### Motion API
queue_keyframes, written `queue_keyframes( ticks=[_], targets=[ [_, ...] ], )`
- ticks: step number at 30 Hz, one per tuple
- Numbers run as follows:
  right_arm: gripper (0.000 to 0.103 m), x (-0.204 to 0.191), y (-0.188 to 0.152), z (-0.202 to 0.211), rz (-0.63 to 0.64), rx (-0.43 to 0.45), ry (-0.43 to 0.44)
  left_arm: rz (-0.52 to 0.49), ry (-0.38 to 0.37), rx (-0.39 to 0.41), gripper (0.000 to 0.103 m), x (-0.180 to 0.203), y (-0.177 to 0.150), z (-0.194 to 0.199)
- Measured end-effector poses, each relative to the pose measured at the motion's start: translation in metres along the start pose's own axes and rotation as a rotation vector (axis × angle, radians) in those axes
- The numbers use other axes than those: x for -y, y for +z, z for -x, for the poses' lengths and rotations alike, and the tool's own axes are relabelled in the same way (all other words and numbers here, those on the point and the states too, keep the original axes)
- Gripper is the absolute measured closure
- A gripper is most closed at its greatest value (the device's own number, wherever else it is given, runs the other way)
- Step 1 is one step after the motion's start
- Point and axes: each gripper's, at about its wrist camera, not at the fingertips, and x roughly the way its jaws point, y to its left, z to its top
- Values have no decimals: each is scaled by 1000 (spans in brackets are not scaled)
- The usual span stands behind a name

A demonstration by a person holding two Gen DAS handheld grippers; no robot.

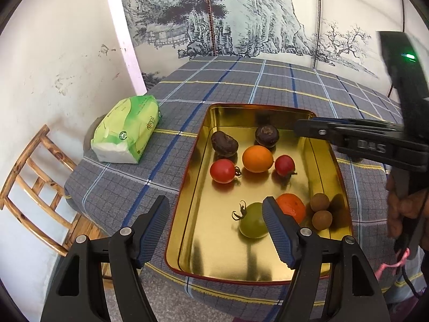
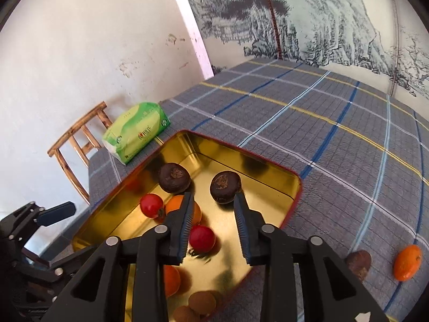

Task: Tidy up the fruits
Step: 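Reach the left tool to the dark round fruit on the cloth and grasp it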

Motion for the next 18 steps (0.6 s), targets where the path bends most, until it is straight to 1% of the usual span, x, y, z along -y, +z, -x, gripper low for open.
queue_keyframes(
  ticks=[4,6,9,10,12,16,18],
  targets=[
    [67,6,-17,35,7,62,-38,-12,3,10,31,4,0,4],
    [59,14,-30,55,4,94,-73,-18,2,19,31,7,1,6],
    [49,33,-56,88,-10,130,-168,-31,-15,37,31,11,2,12],
    [48,43,-66,101,-27,137,-207,-34,-34,45,31,13,3,14],
    [42,64,-84,119,-67,134,-266,-42,-79,51,31,19,4,17],
    [42,120,-124,156,-187,110,-426,-34,-222,34,31,34,8,23],
    [42,146,-143,171,-250,94,-480,-38,-271,21,31,44,12,25]
  ],
)
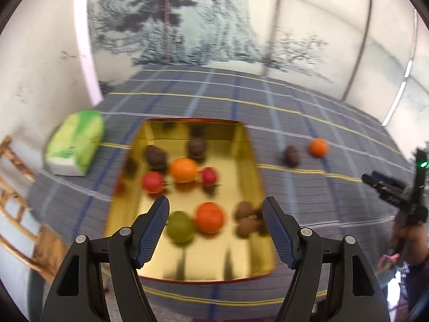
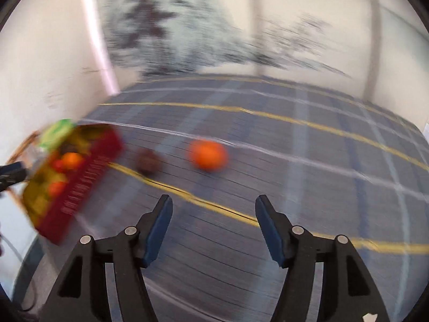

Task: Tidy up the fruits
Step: 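Reach the left tool to the dark round fruit on the cloth and grasp it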

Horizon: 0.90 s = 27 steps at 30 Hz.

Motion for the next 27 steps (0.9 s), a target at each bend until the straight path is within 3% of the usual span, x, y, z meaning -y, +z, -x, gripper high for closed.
queue_keyframes(
  ticks=[6,14,21,25,27],
  targets=[
    [42,61,-23,8,-116,-1,-53,-81,-77,-55,31,44,30,-15],
    [40,71,-31,9,-153,8,21,-133,-226,-152,32,99,77,-64],
    [39,85,-33,10,-231,31,96,-209,-205,-245,36,143,92,-133],
    [39,84,-33,10,-232,37,121,-201,-166,-314,47,145,91,-167],
    [38,84,-33,10,-234,39,134,-195,-140,-318,47,143,90,-177]
  ],
)
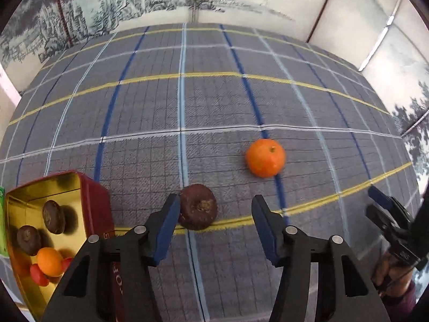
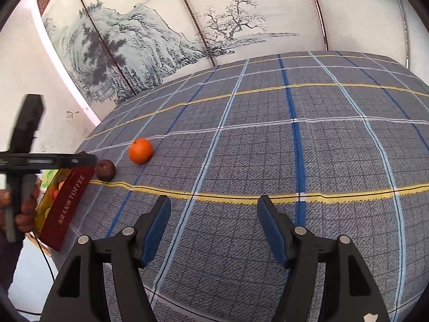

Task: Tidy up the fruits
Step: 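Reach the left tool to the dark round fruit on the cloth and grasp it, then grasp the last mandarin with the right tool while the left tool lifts the dark fruit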

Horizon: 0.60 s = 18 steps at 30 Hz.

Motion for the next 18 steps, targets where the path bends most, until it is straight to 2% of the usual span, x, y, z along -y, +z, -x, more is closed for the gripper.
queue_keyframes(
  ticks=[5,9,10,14,16,18],
  targets=[
    [38,4,-1,1,-15,0,33,-6,53,-19,47,-1,0,-18],
    [37,4,0,0,-18,-5,44,-24,68,-25,48,3,-3,-26],
    [37,5,0,0,-20,-7,47,-29,84,-20,59,4,-4,-27],
    [36,8,1,-2,-35,-14,52,23,96,5,65,2,-9,-21],
    [36,8,1,-2,-32,-14,49,32,76,33,77,6,-15,-8],
    [35,6,3,-3,-19,-20,36,29,61,50,77,11,-21,6]
  ],
)
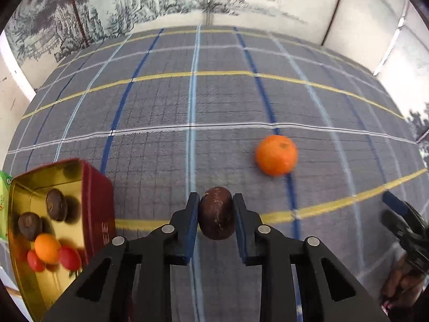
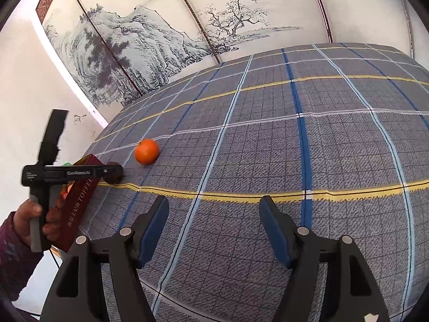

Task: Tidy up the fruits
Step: 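Grasp the last mandarin with the right tool while the left tool lifts the dark fruit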

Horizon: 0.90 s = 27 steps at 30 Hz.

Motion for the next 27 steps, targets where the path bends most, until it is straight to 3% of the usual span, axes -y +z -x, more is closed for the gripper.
queue_keyframes(
  ticks=[8,13,17,20,21,24,27],
  targets=[
    [34,-64,40,-31,198,-36,129,52,-97,47,77,-5,-25,53],
    [34,-99,70,-85,310,-101,115,58,-107,71,77,-7,-40,76],
    [36,-118,73,-118,378,-153,92,71,-113,80,77,-13,-53,90],
    [44,-127,69,-138,417,-192,50,90,-119,87,77,-18,-61,101],
    [62,-128,67,-144,426,-208,31,96,-119,93,77,-20,-63,105],
    [67,-129,61,-145,435,-220,28,125,-110,126,77,-31,-72,120],
    [67,-133,53,-128,436,-176,39,170,-90,182,77,-48,-82,139]
  ],
)
